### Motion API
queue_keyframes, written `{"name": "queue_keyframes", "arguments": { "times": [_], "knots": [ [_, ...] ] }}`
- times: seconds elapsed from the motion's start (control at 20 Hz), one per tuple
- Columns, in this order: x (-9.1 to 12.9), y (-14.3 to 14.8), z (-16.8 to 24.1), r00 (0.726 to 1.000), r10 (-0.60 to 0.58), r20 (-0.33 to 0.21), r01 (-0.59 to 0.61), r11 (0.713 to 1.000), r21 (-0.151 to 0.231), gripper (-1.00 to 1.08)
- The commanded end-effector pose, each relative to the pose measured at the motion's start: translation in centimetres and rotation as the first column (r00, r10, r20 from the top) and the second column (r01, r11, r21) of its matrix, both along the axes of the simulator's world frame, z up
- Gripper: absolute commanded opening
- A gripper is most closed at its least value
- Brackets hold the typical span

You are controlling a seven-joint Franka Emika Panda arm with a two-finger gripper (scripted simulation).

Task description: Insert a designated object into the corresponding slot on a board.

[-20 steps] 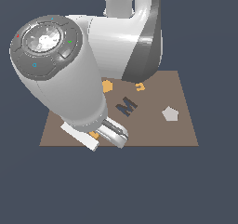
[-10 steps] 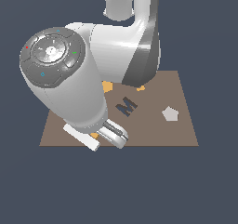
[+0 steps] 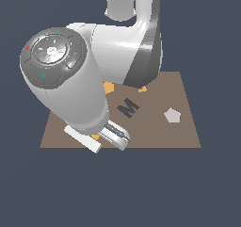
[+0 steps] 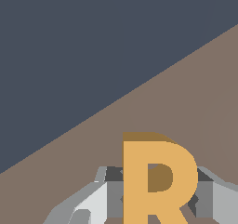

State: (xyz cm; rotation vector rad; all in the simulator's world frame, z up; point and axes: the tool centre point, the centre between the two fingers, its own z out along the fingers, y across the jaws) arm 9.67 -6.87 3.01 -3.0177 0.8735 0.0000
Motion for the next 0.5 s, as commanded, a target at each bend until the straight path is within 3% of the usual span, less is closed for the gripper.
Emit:
{"name": "queue_keyframes", "arguments": {
  "times": [0.0,0.45],
  "knots": [
    [-0.07,0.08,0.0,1.0,0.013,0.0,-0.013,1.0,0.0,-1.0],
    [-0.87,0.9,0.06,0.989,0.148,0.0,-0.148,0.989,0.0,-1.0]
  ]
}}
